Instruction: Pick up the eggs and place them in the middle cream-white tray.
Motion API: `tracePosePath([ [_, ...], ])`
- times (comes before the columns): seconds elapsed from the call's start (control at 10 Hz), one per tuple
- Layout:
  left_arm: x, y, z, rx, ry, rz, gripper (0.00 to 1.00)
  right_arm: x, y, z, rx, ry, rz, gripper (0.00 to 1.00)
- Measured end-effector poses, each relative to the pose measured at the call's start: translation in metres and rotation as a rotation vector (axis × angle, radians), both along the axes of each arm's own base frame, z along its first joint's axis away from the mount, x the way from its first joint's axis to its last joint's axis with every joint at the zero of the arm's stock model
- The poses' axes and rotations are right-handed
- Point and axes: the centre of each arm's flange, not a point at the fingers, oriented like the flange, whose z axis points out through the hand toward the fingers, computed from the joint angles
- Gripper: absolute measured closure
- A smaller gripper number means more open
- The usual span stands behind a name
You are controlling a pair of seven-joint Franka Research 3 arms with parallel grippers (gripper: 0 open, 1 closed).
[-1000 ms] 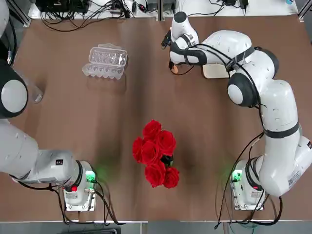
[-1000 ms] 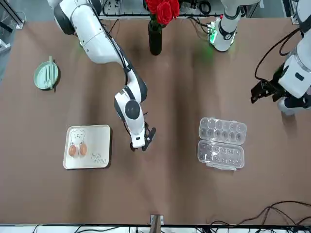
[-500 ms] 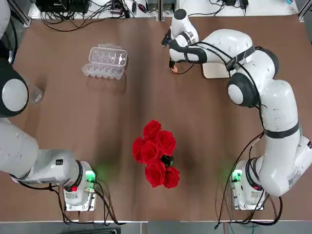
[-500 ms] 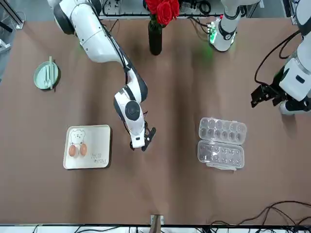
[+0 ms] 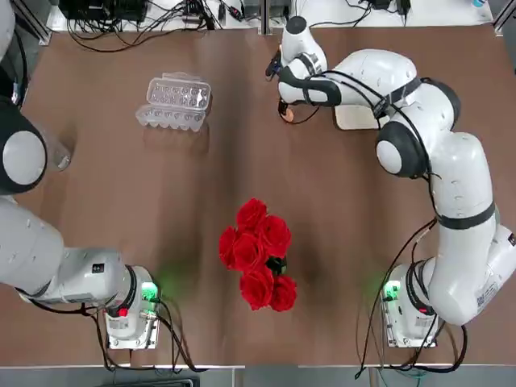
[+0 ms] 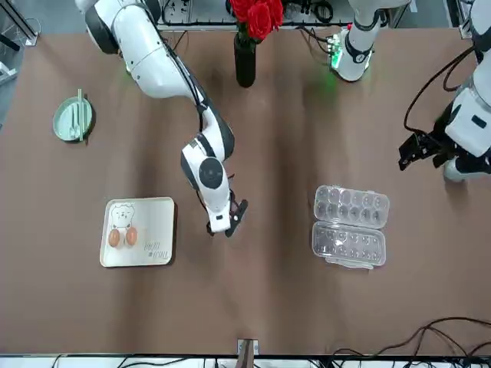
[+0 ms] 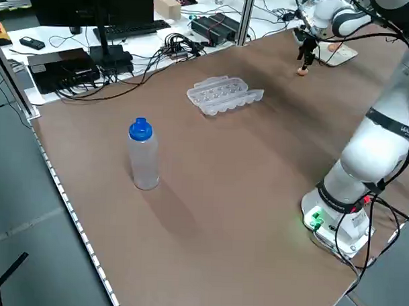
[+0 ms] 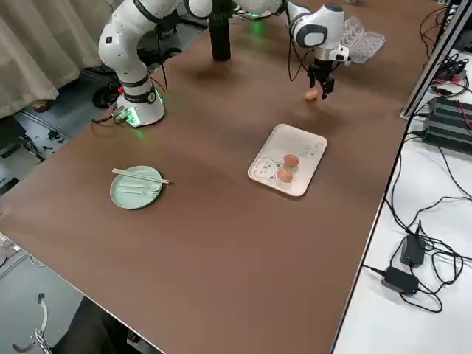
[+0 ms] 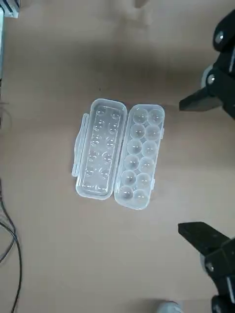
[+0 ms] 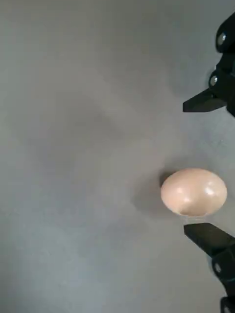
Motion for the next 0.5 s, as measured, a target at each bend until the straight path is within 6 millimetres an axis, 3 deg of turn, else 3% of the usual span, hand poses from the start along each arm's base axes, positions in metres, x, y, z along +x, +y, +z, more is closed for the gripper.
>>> tracePosePath([
  [0.3, -0.002, 0.006, -0.003, 0.003, 0.025, 0.01, 0.0, -0.005, 0.004, -0.008, 0.007, -0.005, 0.01, 0.0],
  [0.5, -0.004, 0.01, -0.006, 0.0, 0.055, 0.017, 0.0, -0.014, 0.0, -0.03, 0.018, -0.014, 0.016, 0.0],
])
